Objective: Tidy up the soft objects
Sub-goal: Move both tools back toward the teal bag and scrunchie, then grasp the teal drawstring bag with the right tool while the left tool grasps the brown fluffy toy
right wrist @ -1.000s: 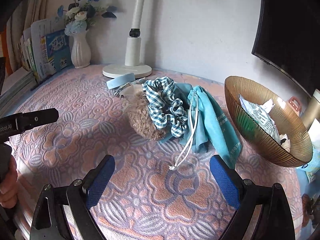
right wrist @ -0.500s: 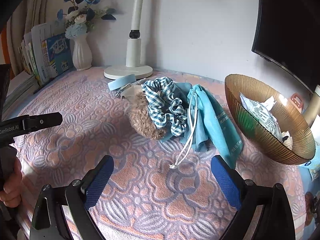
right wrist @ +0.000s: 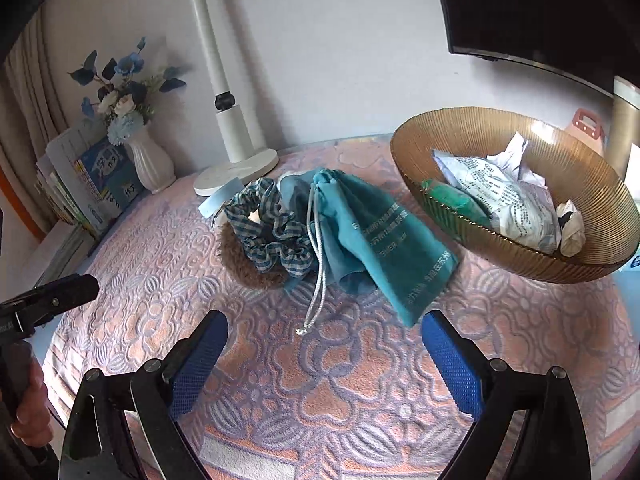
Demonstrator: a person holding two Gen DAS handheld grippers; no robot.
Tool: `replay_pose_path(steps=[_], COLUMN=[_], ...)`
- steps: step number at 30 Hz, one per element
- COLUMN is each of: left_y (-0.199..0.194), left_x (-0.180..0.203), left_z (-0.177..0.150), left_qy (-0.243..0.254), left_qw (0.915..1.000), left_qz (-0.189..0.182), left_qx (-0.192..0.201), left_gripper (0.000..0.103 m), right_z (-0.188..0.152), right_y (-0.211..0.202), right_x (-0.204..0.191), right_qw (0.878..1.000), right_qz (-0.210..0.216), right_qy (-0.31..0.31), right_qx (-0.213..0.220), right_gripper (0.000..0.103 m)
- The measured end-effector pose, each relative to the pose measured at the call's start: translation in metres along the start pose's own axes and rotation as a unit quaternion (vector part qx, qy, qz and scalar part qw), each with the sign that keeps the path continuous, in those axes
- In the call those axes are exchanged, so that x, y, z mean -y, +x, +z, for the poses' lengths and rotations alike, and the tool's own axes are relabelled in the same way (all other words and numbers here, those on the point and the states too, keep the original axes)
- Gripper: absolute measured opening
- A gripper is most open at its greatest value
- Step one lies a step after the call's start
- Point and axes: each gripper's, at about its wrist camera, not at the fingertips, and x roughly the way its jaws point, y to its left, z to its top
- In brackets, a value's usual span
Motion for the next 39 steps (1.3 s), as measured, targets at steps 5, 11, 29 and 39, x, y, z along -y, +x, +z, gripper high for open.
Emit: replay_pose_path(steps=[5,11,29,39], left_y=[0.043,0.084,0.124,0.062], left_x=[0.043,0.065,0.068,0.04], left_z=[0.008,0.01,0.013,0.016], left_qy=[0.067,0.088,0.072,0.054], left_qw=[0.9976,0.9939,0.9879,0.9897], left_qz=[-0.013,-0.059,-0.128,-0.13], left_qx=[-0.01,-0.03,-0.051,0.024], left_gripper=[0.087,0.074,0.045,0.033], right_z=[0.022,0.042,0.065,0.056], right_y=[-0.022,-0.022,0.033,0.057], right_x=[0.01,0.01,0.018,0.004], right_qw=[0.999,1.0,0.997,0.996], right_qz=[-0.03,0.012,0.058,0.021], right_qy=[-0.013,-0.025,-0.018,-0.03], right_qx=[0.012,0.002,-0.054,-0.081], right_gripper=[0.095,0.069,0.066,0.062])
